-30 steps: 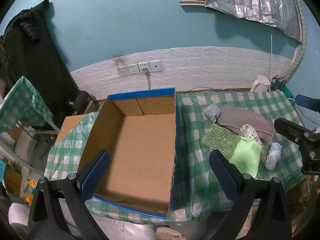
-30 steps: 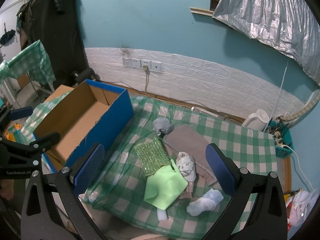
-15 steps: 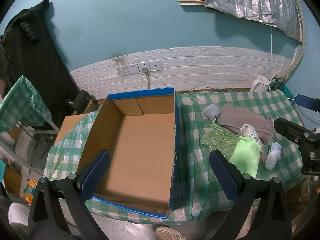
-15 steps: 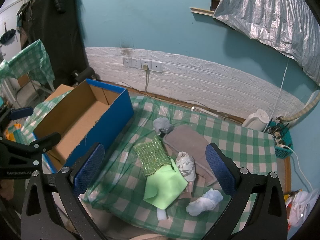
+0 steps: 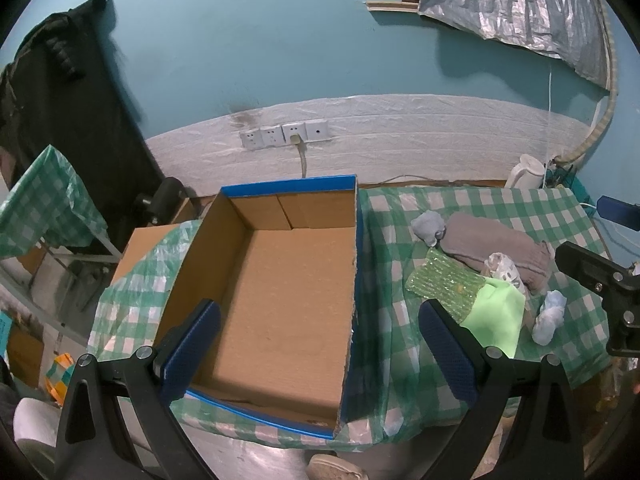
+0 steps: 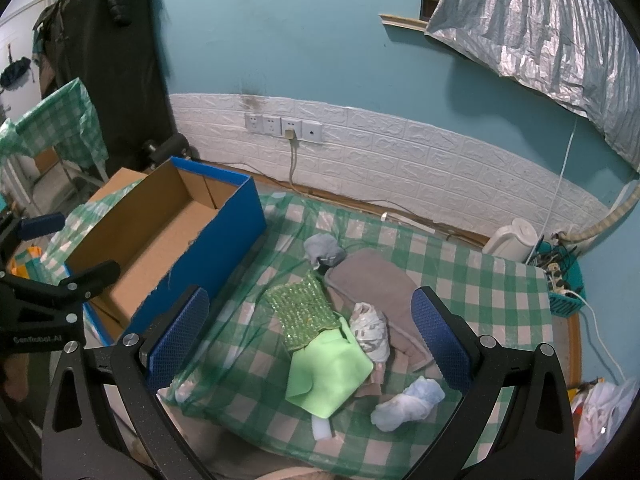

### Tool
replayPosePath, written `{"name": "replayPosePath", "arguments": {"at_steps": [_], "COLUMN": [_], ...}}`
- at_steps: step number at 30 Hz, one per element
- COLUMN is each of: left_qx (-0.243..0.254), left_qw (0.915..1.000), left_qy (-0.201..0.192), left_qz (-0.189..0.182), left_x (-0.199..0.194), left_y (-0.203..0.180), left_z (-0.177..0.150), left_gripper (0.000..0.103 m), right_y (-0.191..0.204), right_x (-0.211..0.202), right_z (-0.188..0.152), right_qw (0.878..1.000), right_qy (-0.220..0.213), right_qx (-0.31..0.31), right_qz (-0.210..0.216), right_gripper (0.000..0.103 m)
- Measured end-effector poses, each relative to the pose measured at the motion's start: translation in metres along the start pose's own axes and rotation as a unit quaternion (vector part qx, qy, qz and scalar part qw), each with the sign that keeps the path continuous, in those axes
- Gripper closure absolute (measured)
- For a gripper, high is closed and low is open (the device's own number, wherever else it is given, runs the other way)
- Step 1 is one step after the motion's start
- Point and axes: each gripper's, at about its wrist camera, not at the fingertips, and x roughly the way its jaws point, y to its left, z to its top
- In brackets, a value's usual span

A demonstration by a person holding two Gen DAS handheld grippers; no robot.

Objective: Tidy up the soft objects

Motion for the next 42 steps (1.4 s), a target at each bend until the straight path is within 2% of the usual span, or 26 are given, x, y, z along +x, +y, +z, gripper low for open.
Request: {"name": "replayPosePath", "arguments": {"at_steps": [16, 19, 28, 42], "left_qx": [-0.006, -0.006, 0.009, 0.033], "left_qw": [0.9999, 0.9999, 0.9994, 0.9959], "left_qy": [0.009, 0.012, 0.031, 0.08], "left_qz": [-0.003, -0.007, -0.008, -0.028], "left_x": [0.005, 0.008, 0.023, 0.06], "left_y": [0.0, -0.003, -0.022, -0.068], "left_z": [0.003, 0.003, 0.008, 0.014], "left_gripper": [0.003, 0.003, 0.003, 0.003], "right_y": [-0.001, -0.01, -0.029, -0.091], "right_x": [0.001, 0.002, 0.003, 0.03], "right_z": [-0.002, -0.012, -0.013, -0.042], "right_qw": [1.0, 1.0, 1.0, 0.995], "right_qy": [0.001, 0.001, 0.008, 0.055], "right_qx": [0.002, 0.004, 0.017, 0.073], "right_qz": [-0.001, -0.001, -0.013, -0.052], "right_gripper": [0.002, 0.002, 0.002, 0.002]}}
